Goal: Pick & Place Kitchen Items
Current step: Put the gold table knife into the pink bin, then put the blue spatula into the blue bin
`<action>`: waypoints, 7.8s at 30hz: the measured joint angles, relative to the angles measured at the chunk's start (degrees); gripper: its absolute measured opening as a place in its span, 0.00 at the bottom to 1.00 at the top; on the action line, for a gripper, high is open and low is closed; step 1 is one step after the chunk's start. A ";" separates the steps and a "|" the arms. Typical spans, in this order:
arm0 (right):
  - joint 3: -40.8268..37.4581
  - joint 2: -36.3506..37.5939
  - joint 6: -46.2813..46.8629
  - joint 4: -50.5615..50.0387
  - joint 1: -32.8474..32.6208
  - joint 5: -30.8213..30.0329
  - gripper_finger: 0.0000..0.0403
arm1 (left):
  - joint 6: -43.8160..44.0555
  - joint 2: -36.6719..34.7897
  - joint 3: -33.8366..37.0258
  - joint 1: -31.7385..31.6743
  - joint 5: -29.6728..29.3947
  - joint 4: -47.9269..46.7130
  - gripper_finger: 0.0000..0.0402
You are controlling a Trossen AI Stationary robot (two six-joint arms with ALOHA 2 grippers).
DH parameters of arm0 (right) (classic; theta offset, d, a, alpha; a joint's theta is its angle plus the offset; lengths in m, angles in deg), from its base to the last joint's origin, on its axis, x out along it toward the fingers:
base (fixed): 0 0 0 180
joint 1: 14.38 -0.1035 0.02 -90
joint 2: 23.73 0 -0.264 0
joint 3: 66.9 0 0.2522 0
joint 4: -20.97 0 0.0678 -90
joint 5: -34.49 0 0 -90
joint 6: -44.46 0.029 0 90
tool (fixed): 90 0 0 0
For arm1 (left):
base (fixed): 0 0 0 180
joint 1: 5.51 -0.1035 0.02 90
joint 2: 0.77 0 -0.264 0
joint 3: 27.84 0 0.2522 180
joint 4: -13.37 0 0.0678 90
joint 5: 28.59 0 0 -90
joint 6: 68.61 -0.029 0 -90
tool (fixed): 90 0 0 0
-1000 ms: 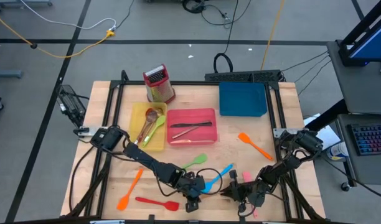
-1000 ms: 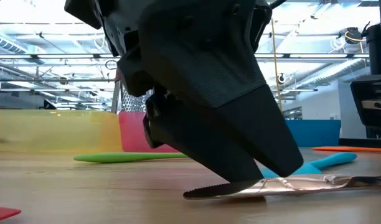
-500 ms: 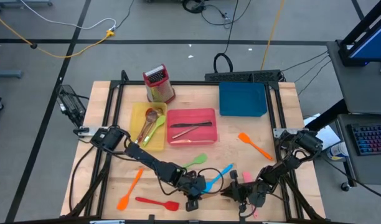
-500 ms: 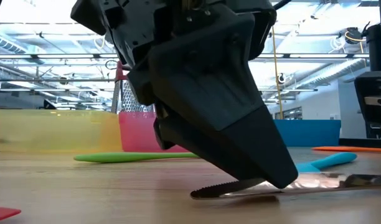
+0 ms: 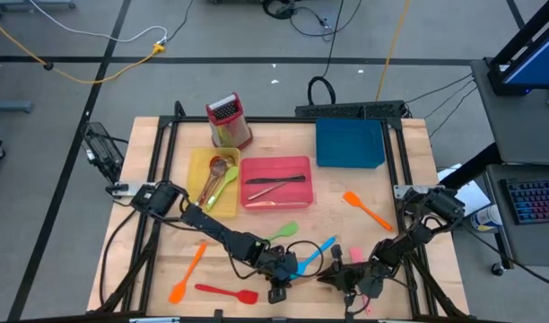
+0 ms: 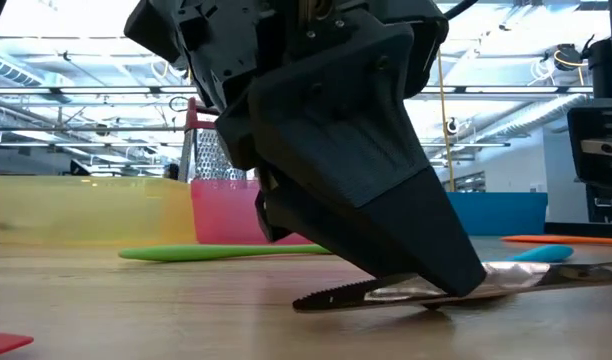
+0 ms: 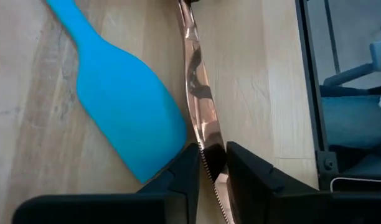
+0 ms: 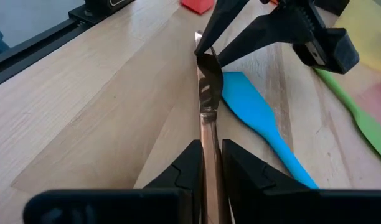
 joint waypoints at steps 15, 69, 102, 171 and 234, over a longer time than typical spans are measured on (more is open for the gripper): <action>0.02 0.02 -0.15 0.60 0.11 -3.93 0.00 | -2.35 0.00 0.02 -0.28 -0.62 0.45 0.03; 0.02 18.97 3.42 1.51 -4.87 2.89 0.14 | -8.26 -22.77 -0.04 -12.86 -30.23 -37.42 0.00; 0.02 18.95 4.79 -0.95 -4.87 2.78 0.14 | -24.04 -21.44 9.17 -23.05 -23.09 -34.45 0.01; 0.03 24.56 8.14 -45.65 19.30 28.59 0.41 | -13.32 -33.88 10.84 -2.67 -21.35 -19.51 0.13; -13.38 24.22 3.10 -18.79 23.67 29.27 0.13 | -10.53 -3.96 10.91 -6.17 -15.09 13.41 0.39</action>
